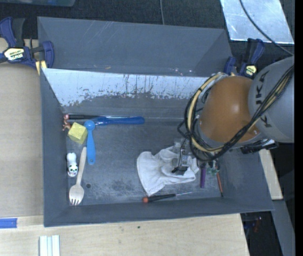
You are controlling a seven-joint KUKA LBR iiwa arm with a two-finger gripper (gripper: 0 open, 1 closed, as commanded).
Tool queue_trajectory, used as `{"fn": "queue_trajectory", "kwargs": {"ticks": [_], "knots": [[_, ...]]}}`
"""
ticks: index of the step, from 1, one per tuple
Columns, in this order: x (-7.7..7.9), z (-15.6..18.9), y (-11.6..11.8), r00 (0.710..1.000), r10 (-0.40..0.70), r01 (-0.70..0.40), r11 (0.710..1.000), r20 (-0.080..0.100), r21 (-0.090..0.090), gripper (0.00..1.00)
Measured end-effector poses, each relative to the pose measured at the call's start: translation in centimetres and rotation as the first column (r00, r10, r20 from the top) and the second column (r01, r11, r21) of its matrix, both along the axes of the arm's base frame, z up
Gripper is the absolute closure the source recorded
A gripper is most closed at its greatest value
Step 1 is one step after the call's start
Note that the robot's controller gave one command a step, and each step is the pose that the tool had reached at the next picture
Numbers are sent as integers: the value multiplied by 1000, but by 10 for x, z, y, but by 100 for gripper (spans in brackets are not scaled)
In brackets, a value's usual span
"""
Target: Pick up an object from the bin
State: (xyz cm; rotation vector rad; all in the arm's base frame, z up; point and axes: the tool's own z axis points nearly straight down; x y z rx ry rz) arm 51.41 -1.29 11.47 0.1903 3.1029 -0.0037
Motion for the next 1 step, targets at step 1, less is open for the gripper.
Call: {"fn": "queue_trajectory", "kwargs": {"ticks": [1], "knots": [[2,9,0,1000,1,-1,1000,6,0,100]]}}
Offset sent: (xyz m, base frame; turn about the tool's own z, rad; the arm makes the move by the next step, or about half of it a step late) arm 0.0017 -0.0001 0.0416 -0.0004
